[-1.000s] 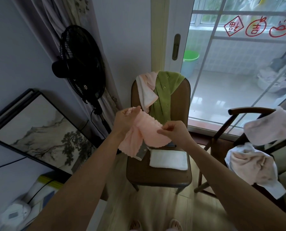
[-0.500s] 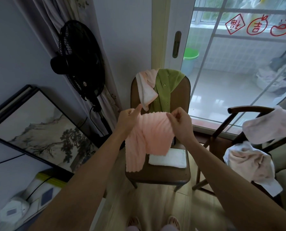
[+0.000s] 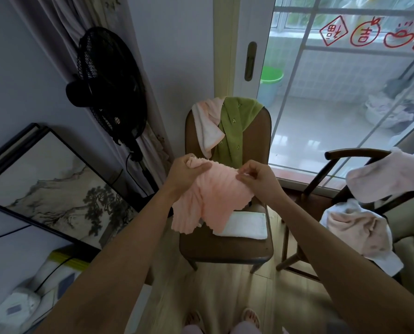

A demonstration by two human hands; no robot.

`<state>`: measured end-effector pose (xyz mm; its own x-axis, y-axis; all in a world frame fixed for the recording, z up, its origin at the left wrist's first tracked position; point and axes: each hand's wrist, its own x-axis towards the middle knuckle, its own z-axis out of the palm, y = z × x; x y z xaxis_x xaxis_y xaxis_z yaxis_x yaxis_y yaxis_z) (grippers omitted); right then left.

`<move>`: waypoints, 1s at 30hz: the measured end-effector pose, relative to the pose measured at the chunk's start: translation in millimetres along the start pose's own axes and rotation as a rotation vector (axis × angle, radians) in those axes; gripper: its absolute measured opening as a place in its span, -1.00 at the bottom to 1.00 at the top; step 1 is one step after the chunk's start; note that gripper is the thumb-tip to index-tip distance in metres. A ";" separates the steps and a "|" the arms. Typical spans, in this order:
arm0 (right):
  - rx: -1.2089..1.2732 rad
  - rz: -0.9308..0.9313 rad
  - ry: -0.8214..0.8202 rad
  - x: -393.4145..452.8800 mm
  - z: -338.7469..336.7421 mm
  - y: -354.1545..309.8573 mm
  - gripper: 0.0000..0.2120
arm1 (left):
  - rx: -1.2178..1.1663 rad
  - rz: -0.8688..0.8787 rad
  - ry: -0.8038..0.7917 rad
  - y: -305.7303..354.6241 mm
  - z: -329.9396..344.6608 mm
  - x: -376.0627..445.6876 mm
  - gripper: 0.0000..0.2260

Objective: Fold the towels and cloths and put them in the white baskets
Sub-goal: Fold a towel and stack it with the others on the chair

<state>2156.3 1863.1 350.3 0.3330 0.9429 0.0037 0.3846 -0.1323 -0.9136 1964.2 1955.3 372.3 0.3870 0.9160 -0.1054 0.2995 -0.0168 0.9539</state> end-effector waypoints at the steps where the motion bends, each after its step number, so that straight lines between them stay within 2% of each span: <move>1: 0.007 0.003 0.014 -0.5 0.0 0.7 -0.79 | 0.020 0.011 -0.005 -1.3 0.3 0.8 -0.82; 4: -0.009 0.015 0.016 -2.7 -0.3 2.4 -0.80 | 0.013 -0.019 -0.009 -0.7 3.9 -0.4 -0.91; 11: -0.134 0.107 -0.231 -9.8 -7.5 14.0 -0.90 | -0.039 -0.097 0.093 -4.1 7.3 5.2 -0.83; 15: -0.003 0.115 -0.185 -12.8 -8.9 7.6 -0.92 | -0.004 -0.103 0.117 -4.5 10.0 4.8 -0.82; 20: 0.296 0.262 -0.058 -8.4 -8.8 4.4 -0.92 | 0.041 -0.100 0.148 -5.6 10.8 4.2 -0.85; 26: 0.279 0.305 -0.009 -4.3 -7.4 1.9 -0.95 | 0.024 -0.101 0.154 -5.2 7.7 5.1 -0.83; 30: 0.119 0.259 -0.144 -2.1 -8.7 1.8 -0.92 | -0.012 -0.081 0.145 -3.2 5.0 5.1 -0.81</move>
<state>2163.7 1858.3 352.1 0.2782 0.9172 -0.2851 0.1965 -0.3449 -0.9179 1969.5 1958.1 367.2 0.2322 0.9623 -0.1417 0.3137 0.0638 0.9474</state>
